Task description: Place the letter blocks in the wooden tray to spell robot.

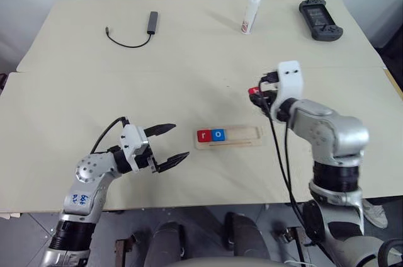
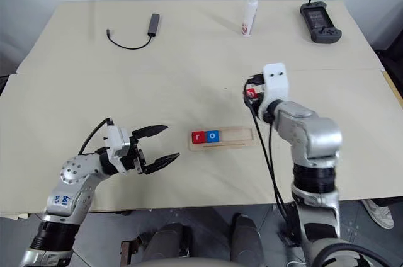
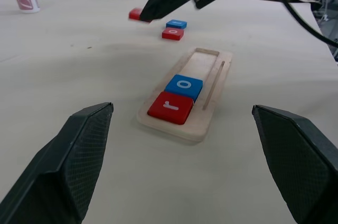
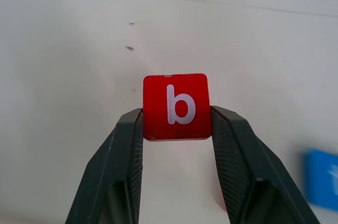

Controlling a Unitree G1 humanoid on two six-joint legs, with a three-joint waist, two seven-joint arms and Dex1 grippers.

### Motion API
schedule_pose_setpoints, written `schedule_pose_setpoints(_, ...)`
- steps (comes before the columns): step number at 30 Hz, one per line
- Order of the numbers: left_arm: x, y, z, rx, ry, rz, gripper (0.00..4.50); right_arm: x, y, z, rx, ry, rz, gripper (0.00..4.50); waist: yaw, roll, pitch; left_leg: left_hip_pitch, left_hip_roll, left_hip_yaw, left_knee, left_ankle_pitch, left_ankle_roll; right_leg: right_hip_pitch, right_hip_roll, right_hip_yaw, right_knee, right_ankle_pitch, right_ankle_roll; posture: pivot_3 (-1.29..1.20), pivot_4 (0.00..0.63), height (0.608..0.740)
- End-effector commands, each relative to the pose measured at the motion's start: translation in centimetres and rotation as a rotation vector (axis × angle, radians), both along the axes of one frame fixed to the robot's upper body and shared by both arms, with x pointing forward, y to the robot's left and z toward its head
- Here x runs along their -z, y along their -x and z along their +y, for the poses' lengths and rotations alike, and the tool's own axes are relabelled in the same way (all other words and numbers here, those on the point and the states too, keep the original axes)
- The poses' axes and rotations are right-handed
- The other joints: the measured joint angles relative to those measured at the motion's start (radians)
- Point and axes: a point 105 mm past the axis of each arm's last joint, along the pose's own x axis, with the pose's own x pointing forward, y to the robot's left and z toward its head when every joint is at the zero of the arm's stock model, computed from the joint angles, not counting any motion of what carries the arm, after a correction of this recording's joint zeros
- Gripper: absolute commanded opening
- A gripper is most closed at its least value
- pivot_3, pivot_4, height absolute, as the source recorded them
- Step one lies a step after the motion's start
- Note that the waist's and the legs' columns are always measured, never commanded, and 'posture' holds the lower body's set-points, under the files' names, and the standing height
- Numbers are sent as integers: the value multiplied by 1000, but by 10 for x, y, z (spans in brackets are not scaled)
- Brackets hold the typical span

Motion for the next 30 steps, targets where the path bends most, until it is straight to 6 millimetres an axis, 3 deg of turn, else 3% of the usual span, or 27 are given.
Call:
schedule_pose_setpoints(1, -2, -2, -5, 58, -9, -19, 4500, -4, 30, -20, 46, 26, -13, 1459, 0, 0, 0, 0, 0, 0, -1, 0, 0, 0, 0, 0, 0, 0, 0, 0, 150, 740)
schedule_pose_setpoints(7, -2, -10, -9, 127, -30, -16, 4500, 29, 77, -48, 183, 40, 82, 1459, 2, 0, 0, 1, 0, 1, -2, 0, 0, 0, 0, 0, -2, 0, 0, 0, 150, 740)
schedule_pose_setpoints(12, -4, -11, -10, 154, -39, -24, 4500, 49, 87, -53, 244, 31, 135, 1459, -4, 0, 0, 2, 0, 2, -3, 0, 0, 0, 0, 1, -1, 0, 0, 0, 150, 740)
schedule_pose_setpoints(17, -5, -10, -9, 154, -44, -32, 4500, 52, 83, -52, 222, 18, 129, 3101, -2, 0, 0, 2, 0, 2, -3, 0, 0, 0, 0, 1, -2, 0, 0, 0, 150, 740)
schedule_pose_setpoints(21, -7, -8, -7, 145, -53, -43, 4500, 30, 84, -48, -26, 54, 66, 4469, 1, 0, 0, 2, -1, 2, -3, 0, 0, 0, 0, 1, -2, 0, 0, 0, 150, 740)
schedule_pose_setpoints(25, -9, -6, -3, 140, -61, -50, 4500, 16, 96, -55, -395, 307, -18, 4469, 12, -2, -1, 2, -1, 1, -7, 0, 0, 1, 0, 1, -7, 0, 1, 0, 150, 740)
schedule_pose_setpoints(30, -10, 2, -2, 175, -61, -17, 4500, 27, 89, -81, -665, 404, -1, 4469, 11, -4, 0, 4, -1, 4, -8, 0, 1, 4, 1, 1, -11, 2, 3, 0, 150, 740)
